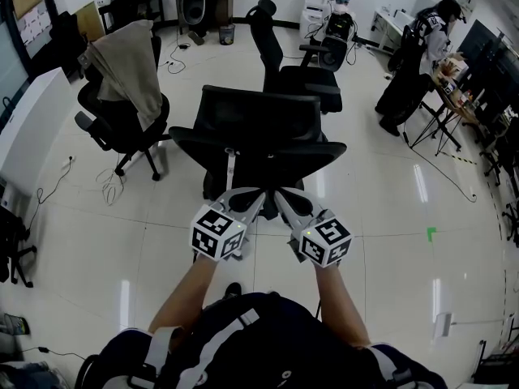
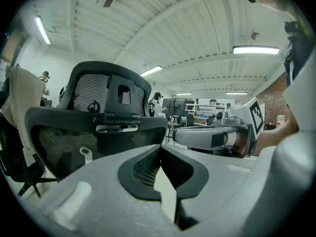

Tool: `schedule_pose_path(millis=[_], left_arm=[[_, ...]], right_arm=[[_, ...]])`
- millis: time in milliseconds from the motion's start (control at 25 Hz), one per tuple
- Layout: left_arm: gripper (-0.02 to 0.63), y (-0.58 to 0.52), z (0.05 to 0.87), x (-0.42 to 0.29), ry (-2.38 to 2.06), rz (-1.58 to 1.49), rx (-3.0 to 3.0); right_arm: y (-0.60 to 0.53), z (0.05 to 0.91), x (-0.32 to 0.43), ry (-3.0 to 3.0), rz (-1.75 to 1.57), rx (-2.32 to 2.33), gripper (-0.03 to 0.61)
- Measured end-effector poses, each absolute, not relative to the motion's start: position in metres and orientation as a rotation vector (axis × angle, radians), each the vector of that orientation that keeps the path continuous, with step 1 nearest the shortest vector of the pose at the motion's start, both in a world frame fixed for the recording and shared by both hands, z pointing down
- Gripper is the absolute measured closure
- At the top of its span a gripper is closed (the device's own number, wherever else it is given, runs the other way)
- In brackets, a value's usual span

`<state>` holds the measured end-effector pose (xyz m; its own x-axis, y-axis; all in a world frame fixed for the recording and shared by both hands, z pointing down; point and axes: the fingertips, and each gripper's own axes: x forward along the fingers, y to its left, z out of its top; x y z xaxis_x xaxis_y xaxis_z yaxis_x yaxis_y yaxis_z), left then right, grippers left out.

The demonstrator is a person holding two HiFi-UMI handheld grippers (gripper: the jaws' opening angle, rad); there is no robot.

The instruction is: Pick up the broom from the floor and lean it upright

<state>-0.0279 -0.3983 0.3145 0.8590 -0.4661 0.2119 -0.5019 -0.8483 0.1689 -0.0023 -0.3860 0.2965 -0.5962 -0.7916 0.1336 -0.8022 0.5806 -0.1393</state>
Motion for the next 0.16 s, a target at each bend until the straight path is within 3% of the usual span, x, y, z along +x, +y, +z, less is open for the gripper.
schedule_pose_path(millis=[160], left_arm=[[0.614,-0.3995,0.316,-0.0252,-0.737,0.247,2.819]], right_arm=[[-0.388,0.2974,-0.0008,-2.749,0.291,1.387,0.575]])
